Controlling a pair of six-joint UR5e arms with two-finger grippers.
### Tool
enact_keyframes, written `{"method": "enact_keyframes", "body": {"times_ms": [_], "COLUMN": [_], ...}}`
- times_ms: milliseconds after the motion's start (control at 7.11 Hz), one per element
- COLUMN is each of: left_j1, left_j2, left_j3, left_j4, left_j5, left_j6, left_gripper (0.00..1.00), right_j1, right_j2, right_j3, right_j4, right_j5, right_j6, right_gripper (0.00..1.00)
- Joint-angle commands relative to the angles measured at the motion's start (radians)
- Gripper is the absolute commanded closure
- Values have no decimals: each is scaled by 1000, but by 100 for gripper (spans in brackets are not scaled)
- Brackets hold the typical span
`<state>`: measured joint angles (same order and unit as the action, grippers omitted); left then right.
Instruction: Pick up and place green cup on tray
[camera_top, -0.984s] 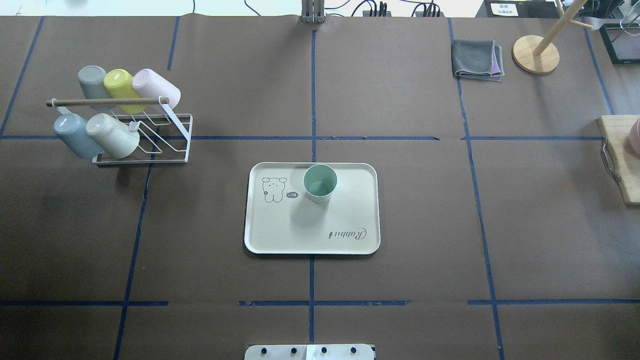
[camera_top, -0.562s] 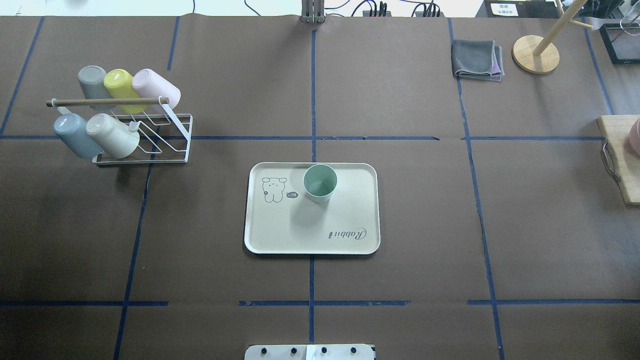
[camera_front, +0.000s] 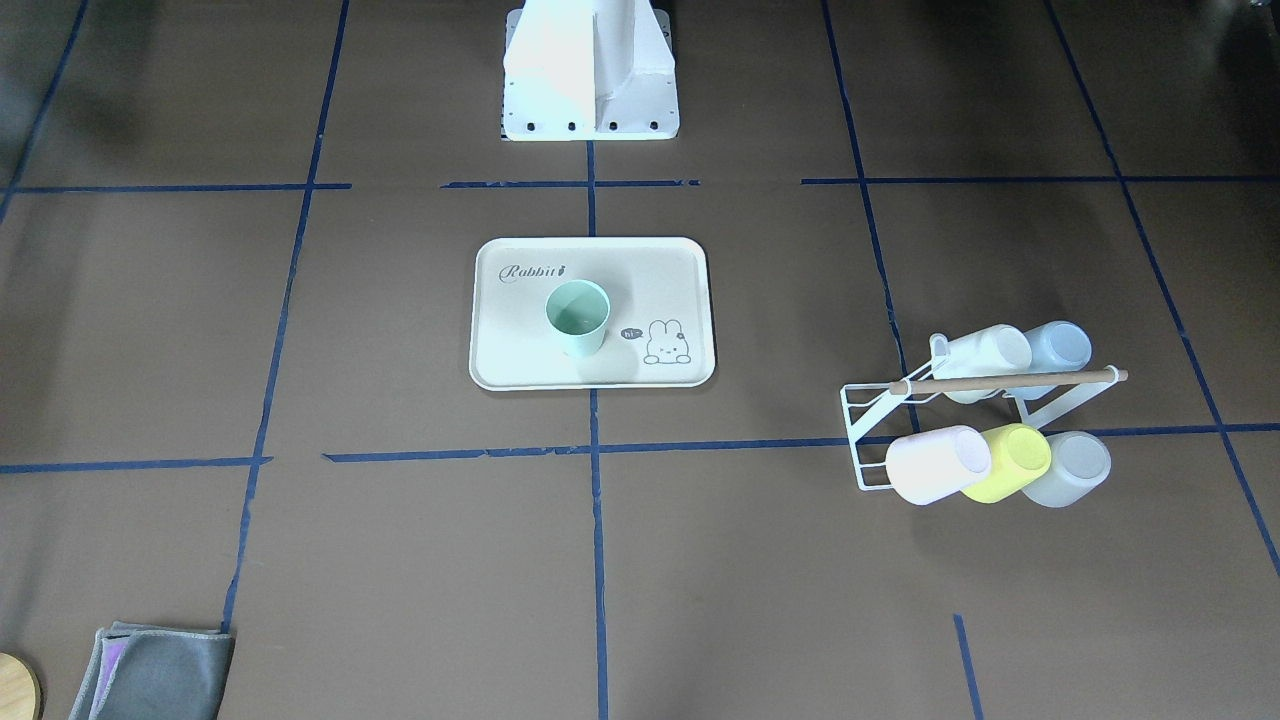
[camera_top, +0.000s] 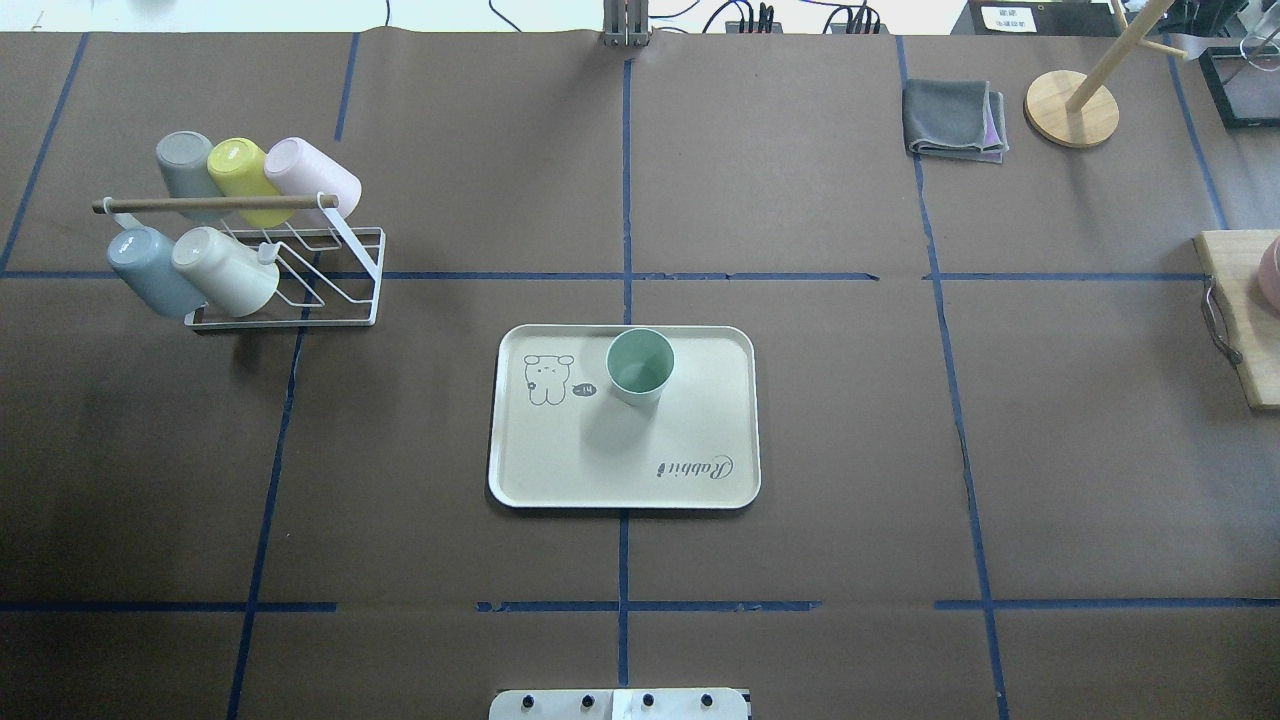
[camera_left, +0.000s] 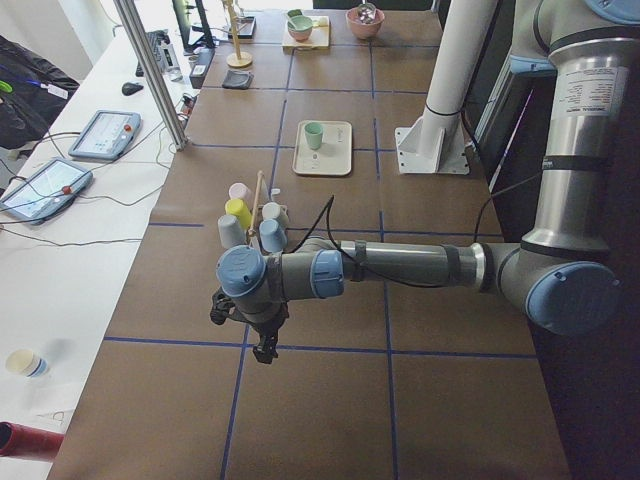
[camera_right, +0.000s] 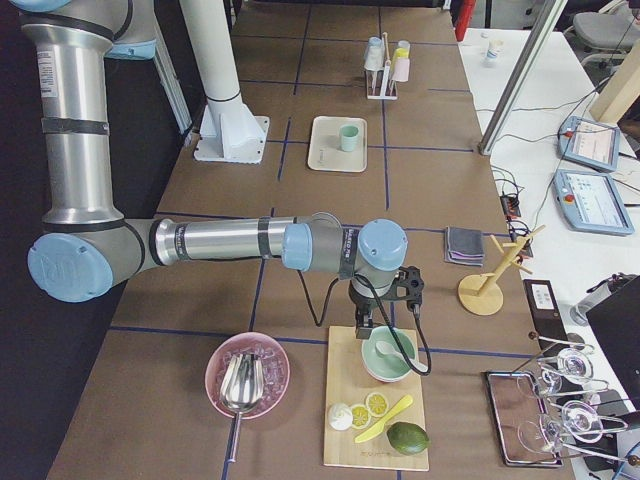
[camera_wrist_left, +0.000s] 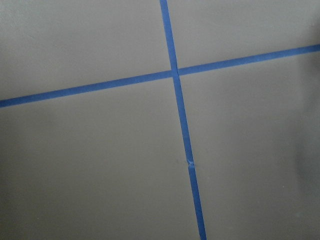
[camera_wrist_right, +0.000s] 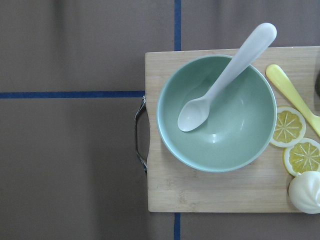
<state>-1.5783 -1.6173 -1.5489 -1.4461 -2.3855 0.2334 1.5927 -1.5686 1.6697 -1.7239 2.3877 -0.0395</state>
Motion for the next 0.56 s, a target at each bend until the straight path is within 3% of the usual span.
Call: {"method": "enact_keyframes", "body": {"times_ms": [0,422], "left_j1": [0,-2], "left_j2": [-3,-4], "left_j3": [-3,-11], "left_j4": [-11,-11], "left_j5": [2,2], "left_j6": [-22,-25], "left_gripper": [0,0], "right_j1": [1,3], "right_j2": [-10,-16], "right_j3": [-2,-2], "right_j4": [1,33], "right_j5": [1,-5], "right_j6": [0,29], "right_gripper": [0,0]}}
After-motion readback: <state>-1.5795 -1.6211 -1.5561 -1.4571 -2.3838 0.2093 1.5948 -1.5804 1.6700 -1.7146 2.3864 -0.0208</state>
